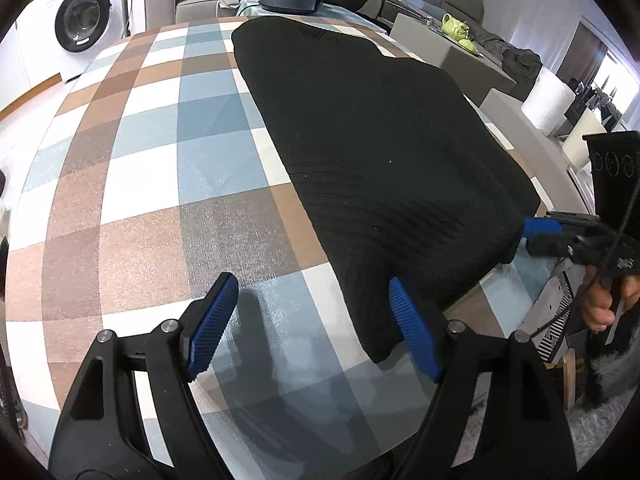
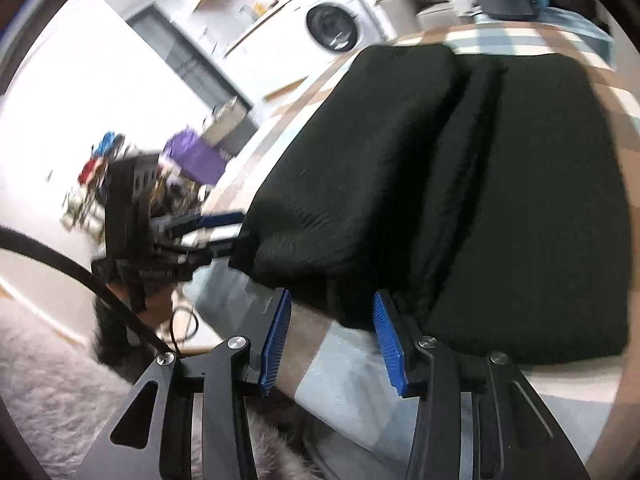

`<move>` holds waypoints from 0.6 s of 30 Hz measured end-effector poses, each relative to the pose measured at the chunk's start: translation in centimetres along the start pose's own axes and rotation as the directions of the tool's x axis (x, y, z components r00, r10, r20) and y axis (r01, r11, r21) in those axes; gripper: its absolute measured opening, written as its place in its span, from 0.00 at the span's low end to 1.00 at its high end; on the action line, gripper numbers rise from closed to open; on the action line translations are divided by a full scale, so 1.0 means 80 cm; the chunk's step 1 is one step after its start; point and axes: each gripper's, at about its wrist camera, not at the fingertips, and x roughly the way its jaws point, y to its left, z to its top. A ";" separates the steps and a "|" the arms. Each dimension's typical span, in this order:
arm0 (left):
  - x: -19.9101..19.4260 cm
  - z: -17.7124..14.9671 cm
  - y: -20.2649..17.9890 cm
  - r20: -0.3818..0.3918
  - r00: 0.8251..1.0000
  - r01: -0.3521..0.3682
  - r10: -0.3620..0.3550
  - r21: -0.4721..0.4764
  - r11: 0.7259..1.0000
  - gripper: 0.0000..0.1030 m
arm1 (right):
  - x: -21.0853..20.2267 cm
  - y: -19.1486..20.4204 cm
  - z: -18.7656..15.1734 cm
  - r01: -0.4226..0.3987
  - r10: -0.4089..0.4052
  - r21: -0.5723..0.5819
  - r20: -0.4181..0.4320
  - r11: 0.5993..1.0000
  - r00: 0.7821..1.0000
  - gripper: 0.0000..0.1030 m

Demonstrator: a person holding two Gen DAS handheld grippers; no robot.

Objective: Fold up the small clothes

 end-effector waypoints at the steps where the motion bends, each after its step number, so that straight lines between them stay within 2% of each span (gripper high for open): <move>1: 0.000 0.000 0.000 0.003 1.000 0.001 -0.001 -0.003 1.000 0.73 | -0.005 -0.009 -0.004 0.027 -0.028 0.018 0.005 0.999 1.000 0.42; 5: 0.001 0.002 0.002 0.005 1.000 0.008 -0.008 -0.014 1.000 0.73 | -0.010 -0.012 -0.012 0.073 -0.073 -0.007 0.026 0.997 0.997 0.38; 9: 0.002 0.004 0.003 0.005 1.000 0.011 -0.011 -0.021 1.000 0.73 | -0.003 -0.003 -0.005 0.117 -0.118 -0.109 -0.005 0.987 0.993 0.31; 10: 0.003 0.004 0.003 0.004 1.000 0.013 -0.013 -0.022 1.000 0.73 | 0.003 -0.001 -0.005 0.127 -0.130 -0.132 -0.021 0.983 0.991 0.29; 11: 0.004 0.004 0.004 0.003 1.000 0.012 -0.011 -0.025 1.000 0.73 | 0.008 0.000 -0.006 0.145 -0.151 -0.158 -0.032 0.977 0.988 0.20; 13: 0.004 0.003 0.005 0.003 1.000 0.017 -0.016 -0.035 0.999 0.73 | 0.008 0.006 -0.006 0.172 -0.182 -0.226 -0.024 0.959 0.983 0.13; 16: 0.003 0.003 0.007 0.004 1.000 0.012 -0.012 -0.037 0.999 0.73 | -0.019 0.008 -0.003 0.121 -0.118 -0.224 0.025 0.967 0.993 0.09; 18: 0.004 0.003 0.008 0.002 1.000 0.020 -0.020 -0.042 0.999 0.75 | -0.038 0.000 -0.004 0.123 -0.114 -0.190 0.060 0.974 0.992 0.09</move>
